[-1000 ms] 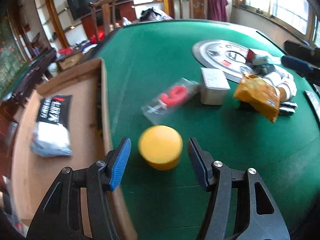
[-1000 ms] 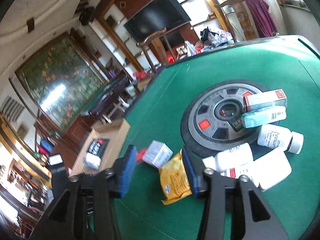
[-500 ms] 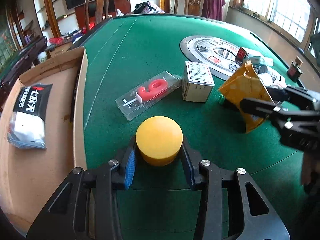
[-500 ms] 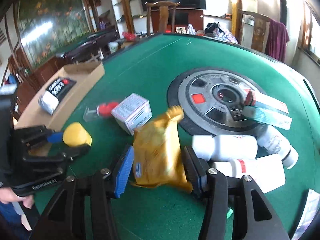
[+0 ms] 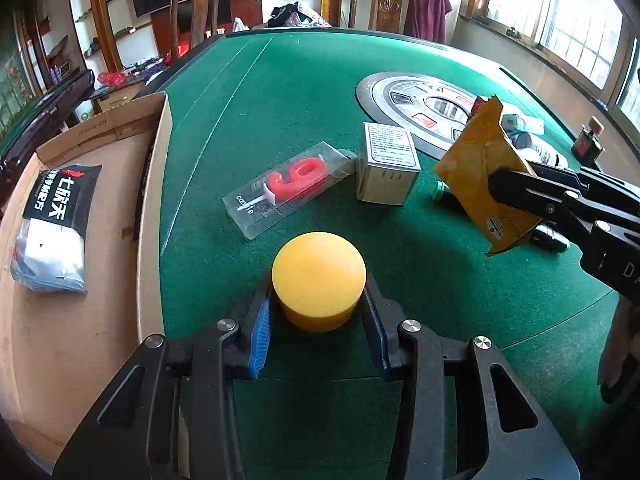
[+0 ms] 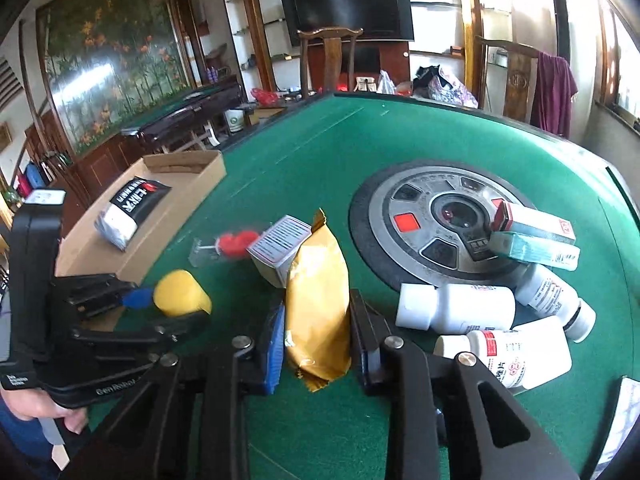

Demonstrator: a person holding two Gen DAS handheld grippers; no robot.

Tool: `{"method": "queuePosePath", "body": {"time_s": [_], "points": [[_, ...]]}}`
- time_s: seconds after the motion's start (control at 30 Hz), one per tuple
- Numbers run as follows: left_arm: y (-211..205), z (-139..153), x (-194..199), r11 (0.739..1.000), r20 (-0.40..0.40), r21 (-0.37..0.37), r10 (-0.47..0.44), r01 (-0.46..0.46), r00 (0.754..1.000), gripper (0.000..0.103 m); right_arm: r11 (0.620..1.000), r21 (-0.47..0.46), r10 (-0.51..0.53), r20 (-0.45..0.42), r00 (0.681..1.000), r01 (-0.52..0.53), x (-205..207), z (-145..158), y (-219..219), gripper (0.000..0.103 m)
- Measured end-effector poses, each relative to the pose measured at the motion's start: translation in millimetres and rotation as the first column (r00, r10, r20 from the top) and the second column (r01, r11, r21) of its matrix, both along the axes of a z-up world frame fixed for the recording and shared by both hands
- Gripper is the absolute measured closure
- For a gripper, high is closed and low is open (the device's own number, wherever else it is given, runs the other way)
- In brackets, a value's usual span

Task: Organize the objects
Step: 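Grasp the yellow round container with the left gripper while the right gripper grasps the yellow-orange packet, then carry the yellow container and yellow-orange packet over the cardboard tray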

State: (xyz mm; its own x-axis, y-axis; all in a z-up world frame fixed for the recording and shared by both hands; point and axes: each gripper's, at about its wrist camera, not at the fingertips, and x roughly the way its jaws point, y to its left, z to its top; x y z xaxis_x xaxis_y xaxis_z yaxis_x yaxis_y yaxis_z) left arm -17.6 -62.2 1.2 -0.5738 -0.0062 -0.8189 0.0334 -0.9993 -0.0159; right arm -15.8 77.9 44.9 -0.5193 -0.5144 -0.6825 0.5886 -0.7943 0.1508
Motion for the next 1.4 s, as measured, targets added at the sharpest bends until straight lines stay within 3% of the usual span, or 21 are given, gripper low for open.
{"method": "queuePosePath", "body": {"time_s": [0.6,0.9,1.03,1.1,1.4], "points": [[7,-1,-8,1.0,0.003,-0.021,0.011,-0.011,1.0,0.062,0.997,-0.072,0.036,0.02,0.999,-0.034,7,3,-5,0.075],[9,0,-7,1.0,-0.003,-0.006,0.014,-0.014,1.0,0.063,0.997,-0.072,0.02,0.015,1.0,-0.019,6,3,-4,0.075],[14,9,-1,1.0,-0.063,-0.021,0.001,-0.002,0.998,0.063,0.998,-0.068,-0.003,0.022,1.0,0.004,2,0,-2,0.075],[15,8,-2,1.0,-0.057,-0.023,0.004,-0.006,0.998,0.063,0.998,-0.068,-0.012,0.03,0.999,0.014,-1,-2,-1,0.075],[13,16,6,0.999,-0.059,-0.005,0.038,-0.038,0.998,0.063,0.99,-0.134,-0.035,0.061,0.998,0.043,-4,0,10,0.075]]}}
